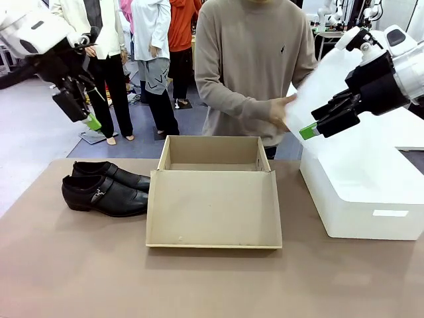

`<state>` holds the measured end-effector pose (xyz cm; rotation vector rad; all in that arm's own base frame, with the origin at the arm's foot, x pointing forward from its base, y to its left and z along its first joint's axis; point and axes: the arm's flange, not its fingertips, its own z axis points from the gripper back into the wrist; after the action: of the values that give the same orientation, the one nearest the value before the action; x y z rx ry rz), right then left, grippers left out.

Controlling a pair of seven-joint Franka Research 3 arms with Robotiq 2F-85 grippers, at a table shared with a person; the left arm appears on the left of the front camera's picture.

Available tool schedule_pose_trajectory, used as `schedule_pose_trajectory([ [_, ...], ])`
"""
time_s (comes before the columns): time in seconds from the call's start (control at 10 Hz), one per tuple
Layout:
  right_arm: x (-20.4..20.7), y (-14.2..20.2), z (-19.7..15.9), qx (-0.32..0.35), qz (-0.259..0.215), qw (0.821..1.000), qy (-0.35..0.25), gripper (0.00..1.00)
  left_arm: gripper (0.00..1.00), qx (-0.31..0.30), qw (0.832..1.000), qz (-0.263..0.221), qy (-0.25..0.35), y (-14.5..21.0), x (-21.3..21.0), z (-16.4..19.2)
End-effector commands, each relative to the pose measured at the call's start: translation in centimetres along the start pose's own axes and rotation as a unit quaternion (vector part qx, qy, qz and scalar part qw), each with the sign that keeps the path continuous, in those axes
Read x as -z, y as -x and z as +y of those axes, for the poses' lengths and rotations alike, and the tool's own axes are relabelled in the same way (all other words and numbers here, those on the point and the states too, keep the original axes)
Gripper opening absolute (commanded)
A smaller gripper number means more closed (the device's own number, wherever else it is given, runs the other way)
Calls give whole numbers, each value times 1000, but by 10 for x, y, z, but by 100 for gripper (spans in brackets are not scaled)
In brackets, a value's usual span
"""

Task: Pack the shoes into the box.
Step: Place one shoe of the Shoes into the Shoes Box.

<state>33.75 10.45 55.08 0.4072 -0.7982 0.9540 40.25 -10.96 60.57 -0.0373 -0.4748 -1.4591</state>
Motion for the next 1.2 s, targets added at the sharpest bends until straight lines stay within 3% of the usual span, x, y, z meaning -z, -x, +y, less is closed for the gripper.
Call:
schedule_pose_trajectory([
  [0.0, 1, 0, -1, -2, -6, 1000, -6, 100, 100, 70, 996, 60, 20, -2, -7, 25],
  [0.4, 1, 0, -1, -2, -6, 1000, -6, 100, 100, 114, 982, 143, 43, 7, 24, 61],
  [1.0, 1, 0, -1, -2, -6, 1000, -6, 100, 100, 70, 985, 158, 31, 30, 65, 87],
  [1.1, 1, 0, -1, -2, -6, 1000, -6, 100, 100, 91, 984, 145, 39, 27, 64, 84],
])
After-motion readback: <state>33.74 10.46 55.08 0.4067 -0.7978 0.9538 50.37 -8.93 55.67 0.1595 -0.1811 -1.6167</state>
